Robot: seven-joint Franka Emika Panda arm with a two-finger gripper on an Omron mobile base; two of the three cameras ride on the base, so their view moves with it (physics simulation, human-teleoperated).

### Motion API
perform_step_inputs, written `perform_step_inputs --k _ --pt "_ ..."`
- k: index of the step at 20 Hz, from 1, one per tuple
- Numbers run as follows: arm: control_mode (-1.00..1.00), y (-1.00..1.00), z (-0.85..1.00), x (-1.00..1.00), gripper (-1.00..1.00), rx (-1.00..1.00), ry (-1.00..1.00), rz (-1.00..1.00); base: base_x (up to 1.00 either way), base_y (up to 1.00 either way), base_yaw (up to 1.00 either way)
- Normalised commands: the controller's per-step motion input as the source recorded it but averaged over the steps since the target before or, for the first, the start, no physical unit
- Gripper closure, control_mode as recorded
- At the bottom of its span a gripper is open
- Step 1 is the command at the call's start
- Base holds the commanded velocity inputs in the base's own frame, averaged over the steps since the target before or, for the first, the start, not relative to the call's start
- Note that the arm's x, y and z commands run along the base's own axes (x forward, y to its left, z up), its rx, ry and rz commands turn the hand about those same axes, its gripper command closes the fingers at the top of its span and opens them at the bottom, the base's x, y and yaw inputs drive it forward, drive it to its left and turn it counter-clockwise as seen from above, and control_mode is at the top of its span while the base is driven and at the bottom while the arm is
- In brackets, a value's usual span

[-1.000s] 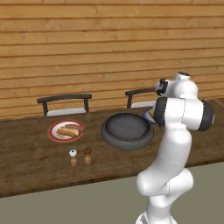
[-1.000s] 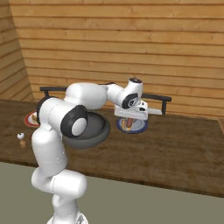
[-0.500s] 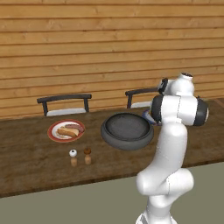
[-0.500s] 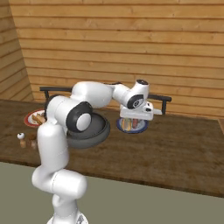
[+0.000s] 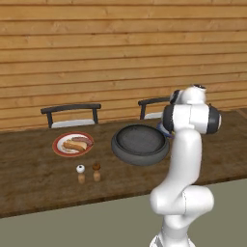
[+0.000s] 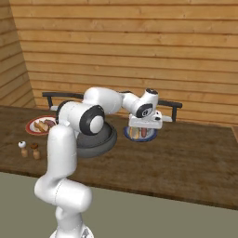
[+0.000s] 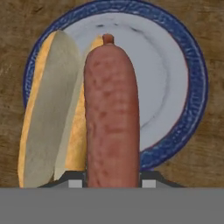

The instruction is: Place one bun and one sausage from the bowl on each plate.

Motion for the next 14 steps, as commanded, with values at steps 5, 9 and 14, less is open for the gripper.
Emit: perform_step_inputs --k 5,9,14 --pt "-1.0 0.0 -0.29 0.2 1.0 0.01 0.0 0.07 0.0 0.0 0.0" --pt "-1.0 0.0 -0.31 0.13 -1.0 0.0 0.0 0.05 0.0 0.0 0.0" --pt "-1.0 -0.01 -0.09 0.0 -1.0 0.0 0.0 0.02 0.0 0.0 0.0"
